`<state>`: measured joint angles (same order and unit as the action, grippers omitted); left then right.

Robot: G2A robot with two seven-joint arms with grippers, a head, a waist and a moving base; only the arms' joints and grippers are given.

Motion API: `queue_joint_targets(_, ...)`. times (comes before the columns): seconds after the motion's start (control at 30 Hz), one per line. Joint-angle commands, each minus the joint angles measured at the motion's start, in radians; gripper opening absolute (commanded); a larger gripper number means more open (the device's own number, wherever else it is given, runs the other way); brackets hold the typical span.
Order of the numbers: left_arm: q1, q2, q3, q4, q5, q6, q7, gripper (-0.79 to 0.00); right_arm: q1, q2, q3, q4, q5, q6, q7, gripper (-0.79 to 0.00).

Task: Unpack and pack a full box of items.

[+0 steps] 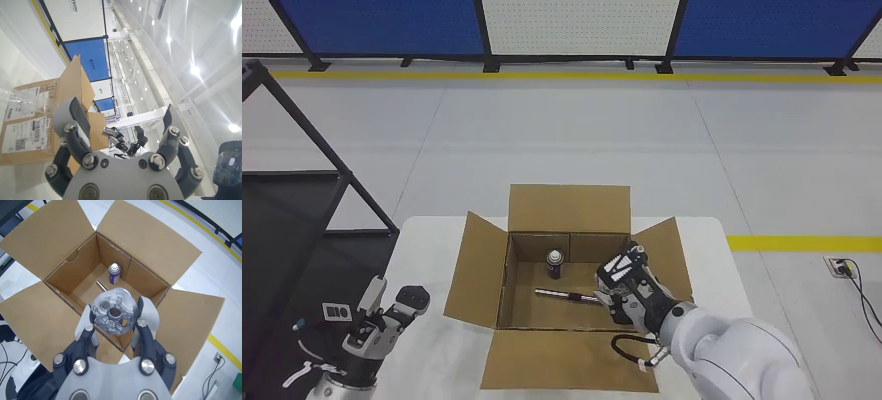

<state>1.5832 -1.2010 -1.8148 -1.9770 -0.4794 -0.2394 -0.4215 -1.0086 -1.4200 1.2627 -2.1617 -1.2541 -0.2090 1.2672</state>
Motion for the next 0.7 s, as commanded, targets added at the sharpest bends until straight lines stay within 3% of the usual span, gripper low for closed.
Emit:
queue_joint_targets(0.0,0.0,0.0,0.0,0.0,0.0,0.0,0.0,0.0,0.002,0.0,-0.002,0.004,0.001,0.0,0.0,-0.785)
queue_joint_targets(0.43,0.005,-0.001,0.003,-0.004,-0.003,0.001,0.014,0.0,-0.023,0.003,0.004,-0.014,-0.018,-0.008,-0.041,-0.785)
queue_joint_targets(0.67,0.004,-0.002,-0.001,0.007,-0.013,0.006,0.015,0.0,-0.136,0.023,0.225,-0.188,0.101,-0.009,-0.069,-0.785)
